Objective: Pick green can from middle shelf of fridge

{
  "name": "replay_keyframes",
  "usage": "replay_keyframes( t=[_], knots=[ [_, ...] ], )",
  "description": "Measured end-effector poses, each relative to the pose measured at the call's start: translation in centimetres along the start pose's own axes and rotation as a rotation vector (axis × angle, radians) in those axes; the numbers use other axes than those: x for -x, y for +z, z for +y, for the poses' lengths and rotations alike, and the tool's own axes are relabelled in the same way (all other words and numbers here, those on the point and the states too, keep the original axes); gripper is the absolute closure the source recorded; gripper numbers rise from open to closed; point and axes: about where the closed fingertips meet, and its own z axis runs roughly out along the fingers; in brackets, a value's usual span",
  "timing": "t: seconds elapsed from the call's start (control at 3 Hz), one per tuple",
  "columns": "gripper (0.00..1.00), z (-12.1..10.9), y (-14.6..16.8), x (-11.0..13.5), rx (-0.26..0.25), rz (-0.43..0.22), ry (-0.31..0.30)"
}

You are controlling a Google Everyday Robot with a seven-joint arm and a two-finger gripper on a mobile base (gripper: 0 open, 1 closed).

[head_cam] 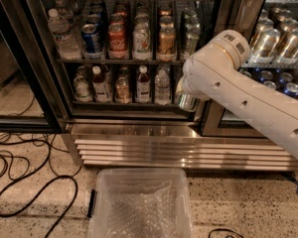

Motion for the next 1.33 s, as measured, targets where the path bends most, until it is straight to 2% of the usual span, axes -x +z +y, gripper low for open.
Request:
replay_keyframes(
  t=[0.33, 1.0, 1.33],
  knots=[
    [1.00, 0.9, -1.0, -4.1, 0.040, 0.084, -0.021],
    [1.00, 2.4, -2.7, -12.4, 0.115, 0.311, -0.048],
    [1.00, 3.3, -3.2, -15.6, 0.149, 0.423, -0.070]
  ],
)
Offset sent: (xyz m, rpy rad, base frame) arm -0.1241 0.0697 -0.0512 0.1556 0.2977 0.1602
